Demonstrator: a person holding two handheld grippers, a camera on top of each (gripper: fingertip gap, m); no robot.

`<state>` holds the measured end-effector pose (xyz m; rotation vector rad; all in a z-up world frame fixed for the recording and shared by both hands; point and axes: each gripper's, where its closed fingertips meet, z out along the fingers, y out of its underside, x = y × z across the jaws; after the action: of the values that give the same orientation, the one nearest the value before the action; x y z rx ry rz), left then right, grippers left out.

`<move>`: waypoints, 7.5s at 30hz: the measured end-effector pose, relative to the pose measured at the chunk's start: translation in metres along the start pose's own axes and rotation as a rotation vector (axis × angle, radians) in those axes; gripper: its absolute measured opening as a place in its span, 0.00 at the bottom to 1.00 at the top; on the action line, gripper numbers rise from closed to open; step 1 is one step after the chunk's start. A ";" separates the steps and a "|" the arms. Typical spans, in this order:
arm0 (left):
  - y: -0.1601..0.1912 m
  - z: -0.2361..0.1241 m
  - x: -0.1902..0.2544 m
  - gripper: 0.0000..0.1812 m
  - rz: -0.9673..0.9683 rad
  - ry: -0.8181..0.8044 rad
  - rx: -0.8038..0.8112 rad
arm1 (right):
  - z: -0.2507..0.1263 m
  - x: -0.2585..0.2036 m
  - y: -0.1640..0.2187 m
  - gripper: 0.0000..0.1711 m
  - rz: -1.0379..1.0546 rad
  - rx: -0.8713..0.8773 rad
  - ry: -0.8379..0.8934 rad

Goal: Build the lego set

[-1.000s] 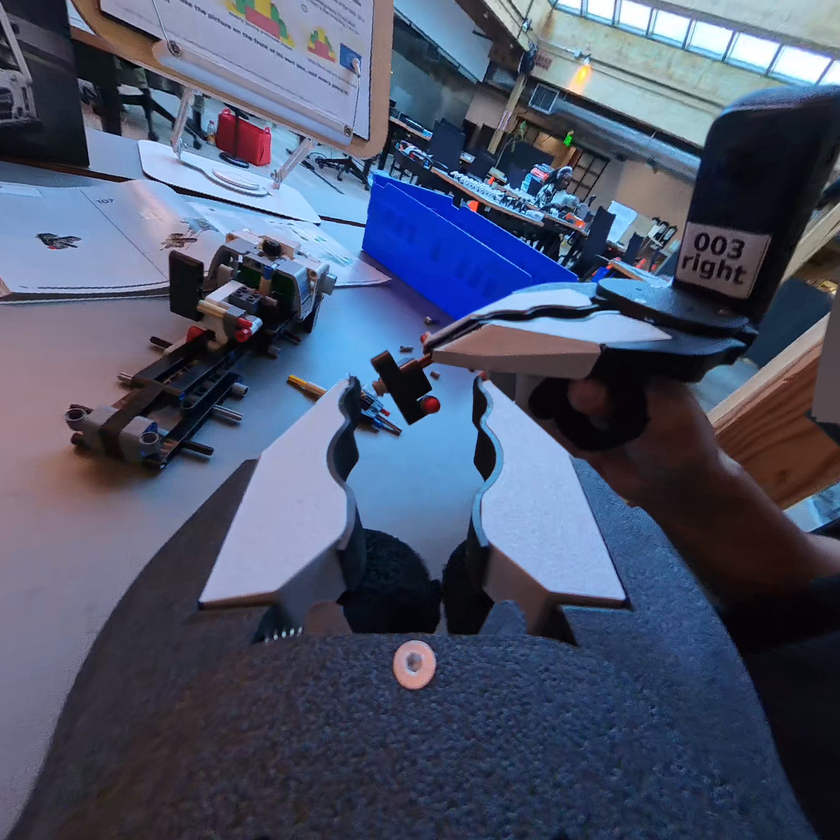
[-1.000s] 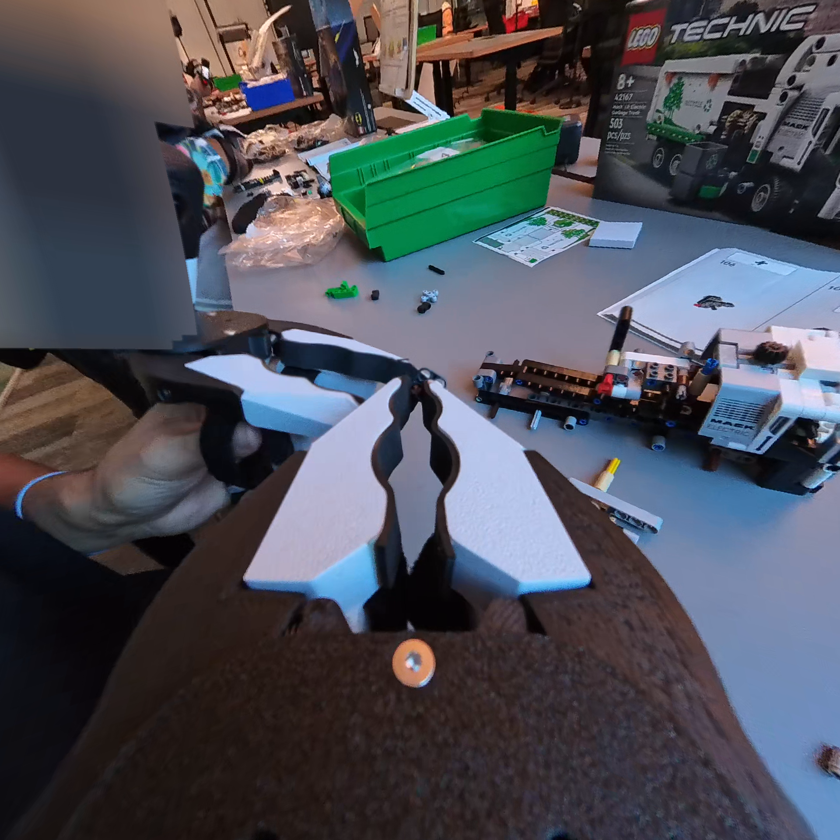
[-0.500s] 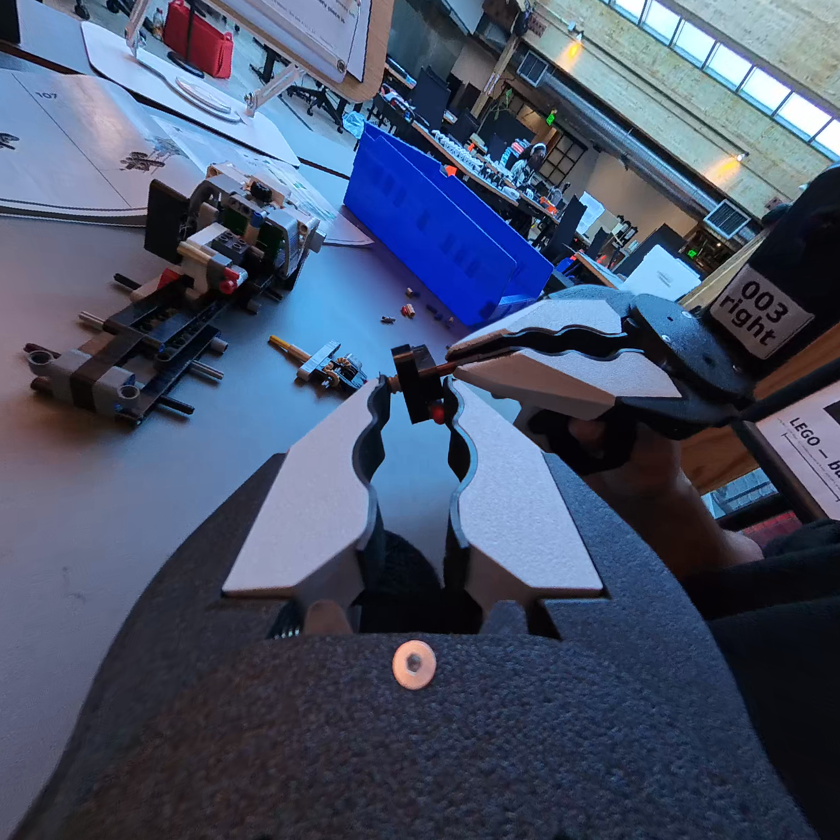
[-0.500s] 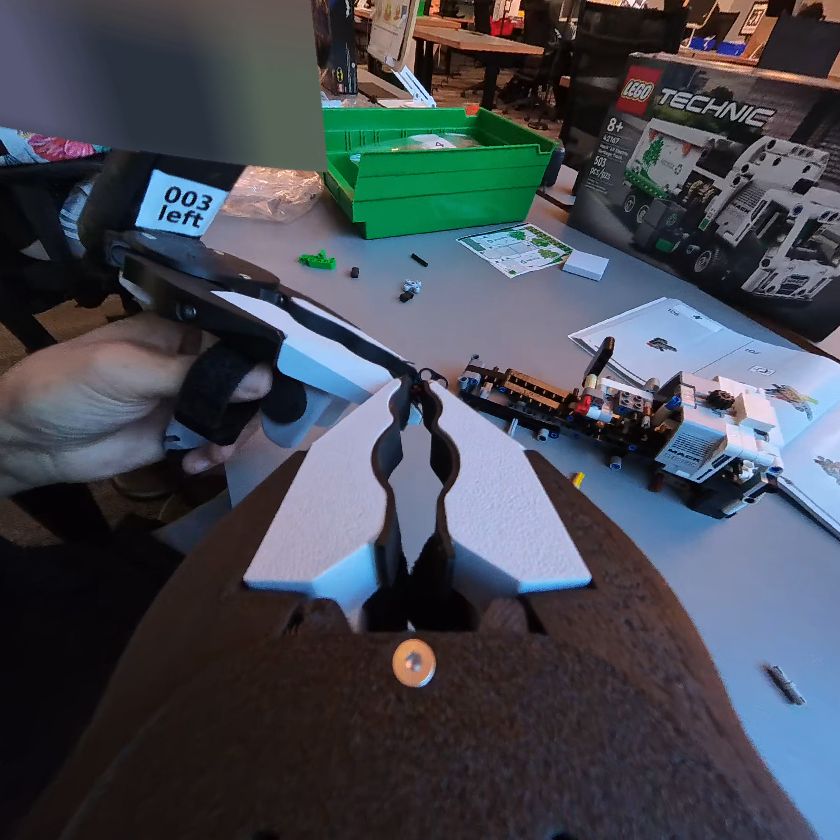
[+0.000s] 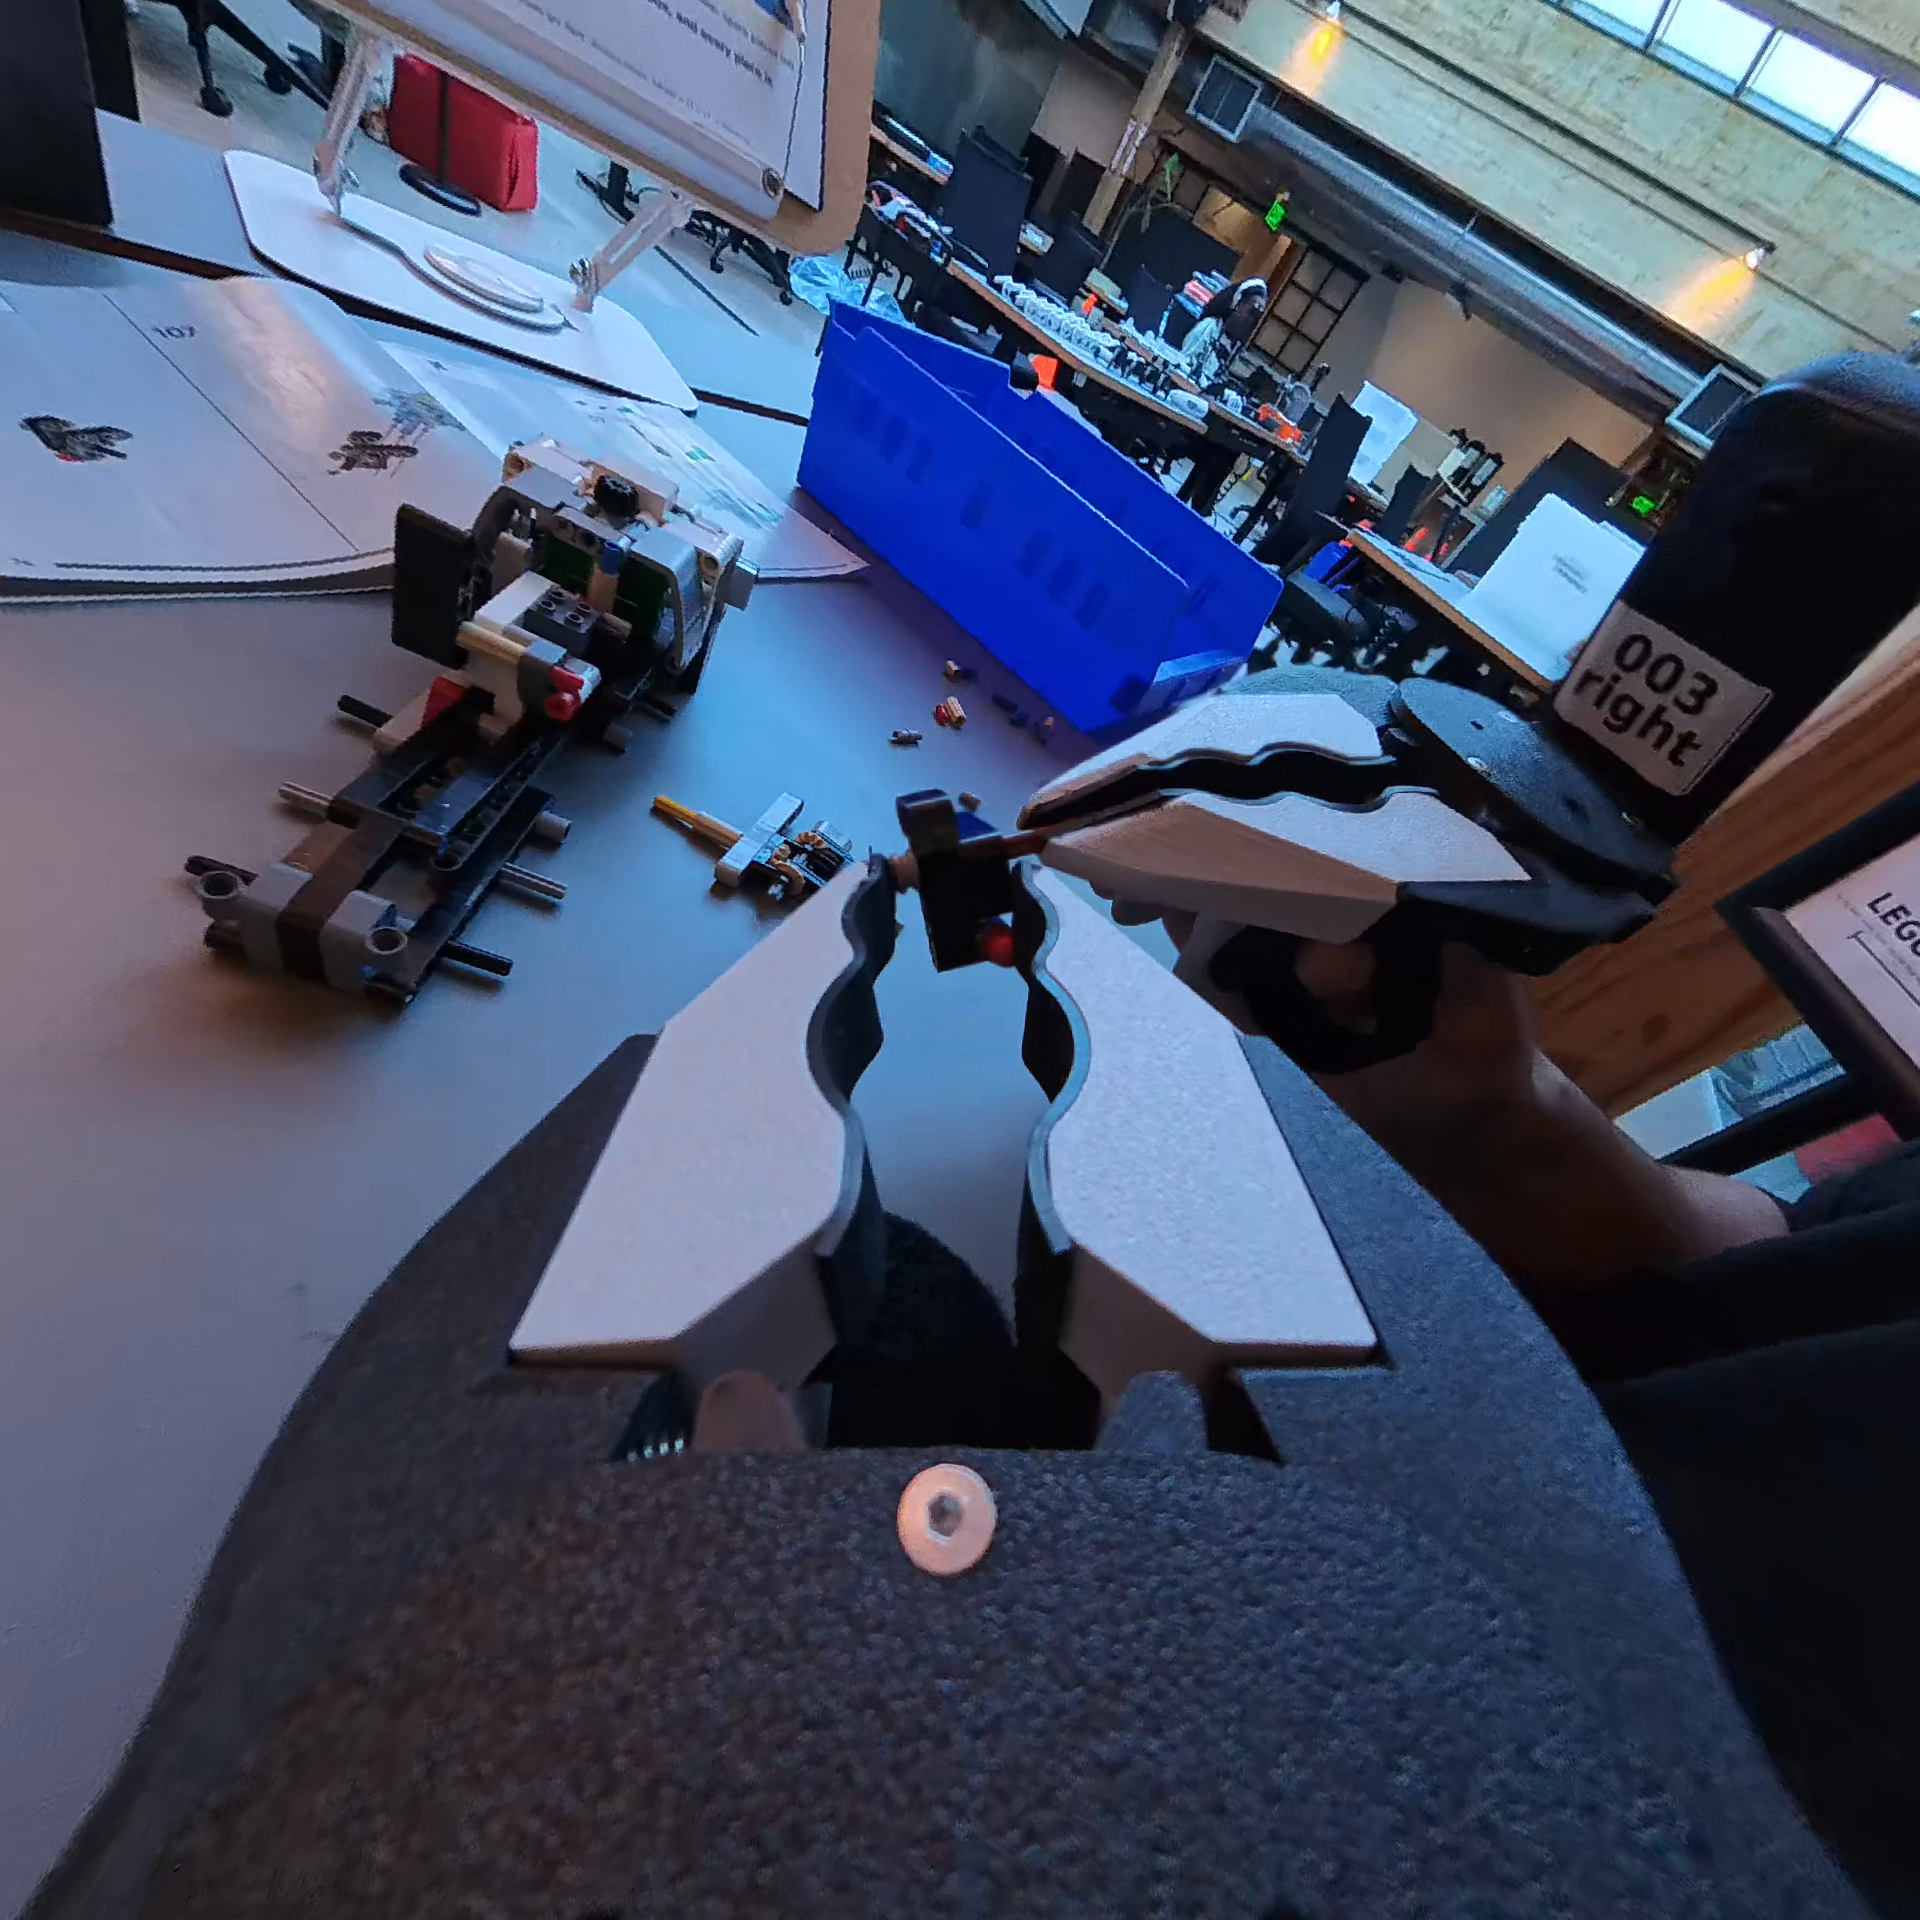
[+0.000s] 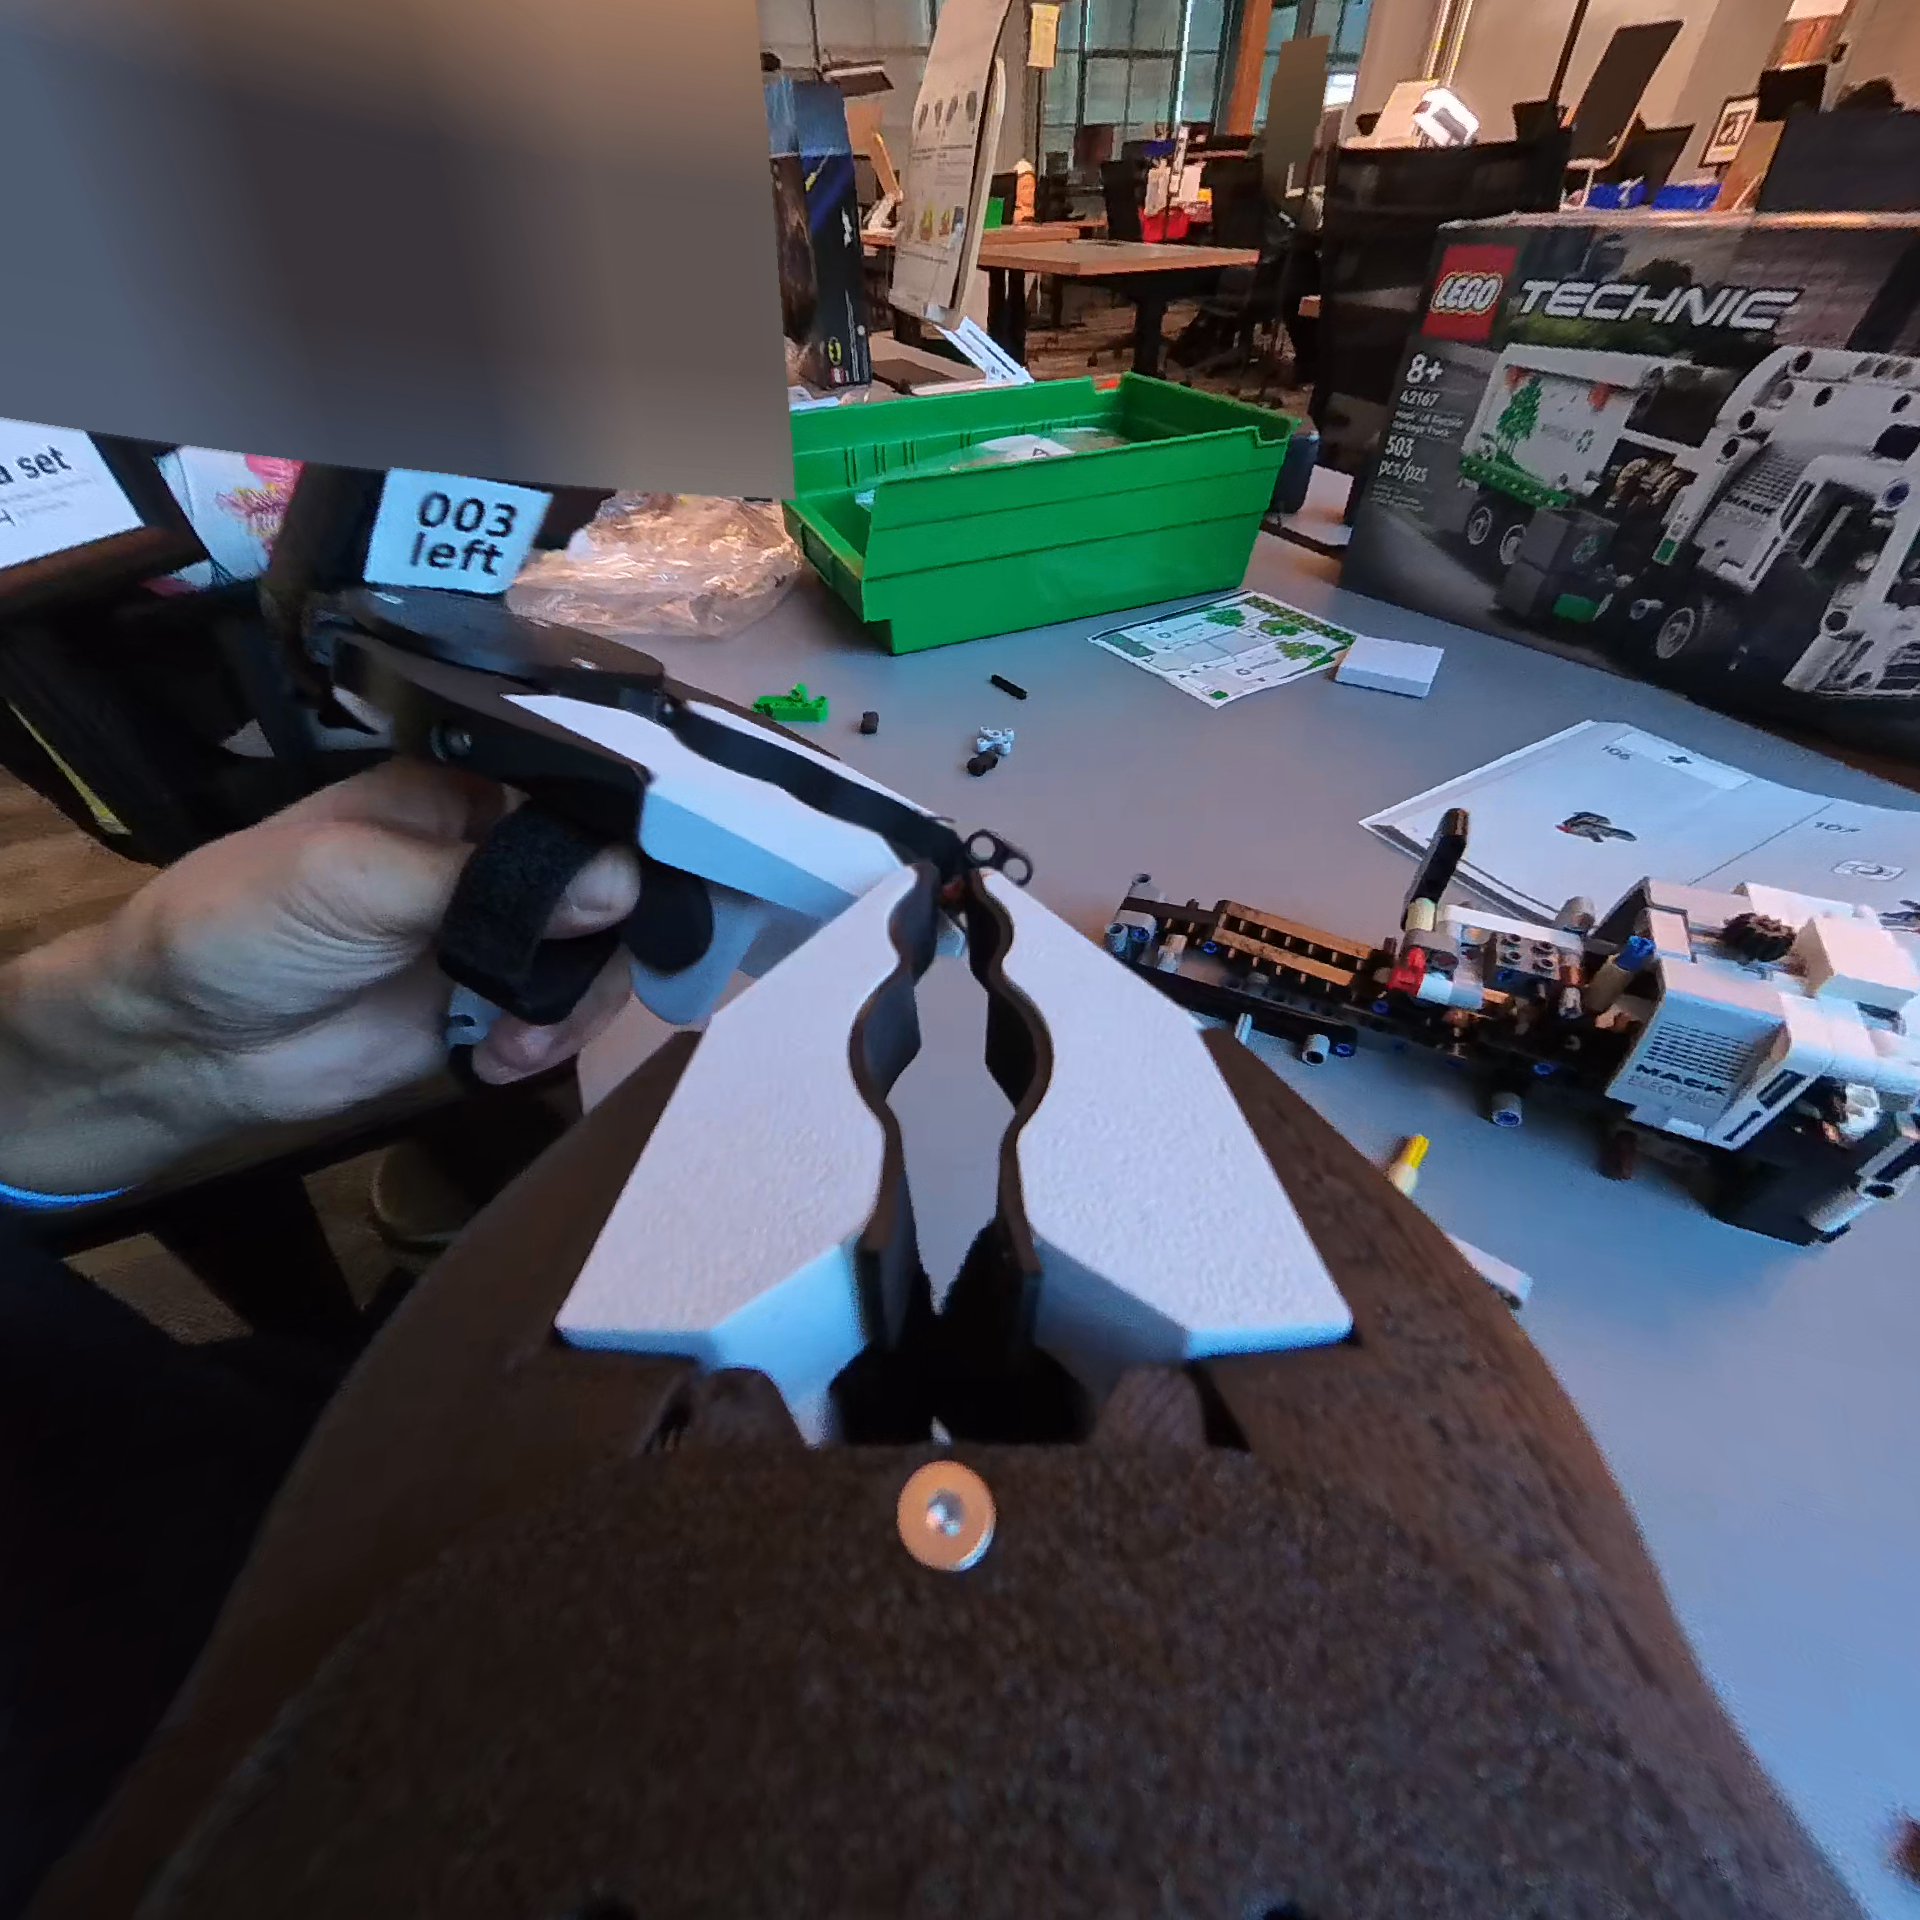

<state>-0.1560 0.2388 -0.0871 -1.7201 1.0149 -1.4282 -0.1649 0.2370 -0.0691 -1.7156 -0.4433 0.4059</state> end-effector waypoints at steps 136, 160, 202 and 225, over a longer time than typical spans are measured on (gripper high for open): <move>0.028 -0.075 -0.099 0.08 1.008 -0.441 -0.207 | 0.108 0.036 0.103 0.07 -0.197 -0.749 -0.254; 0.011 -0.062 -0.077 0.08 1.361 -0.612 -0.220 | 0.109 -0.027 -0.003 0.01 0.355 0.085 -0.326; -0.027 -0.052 -0.056 0.08 1.654 -0.736 -0.208 | 0.073 -0.016 -0.016 0.02 0.054 -0.008 -0.258; -0.025 -0.046 -0.042 0.08 1.518 -0.606 -0.188 | 0.048 -0.016 -0.024 0.12 -0.564 -0.099 -0.132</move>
<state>-0.2015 0.2872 -0.0764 -0.8220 1.5138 0.1492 -0.2040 0.2740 -0.0534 -1.5781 -1.0243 0.0854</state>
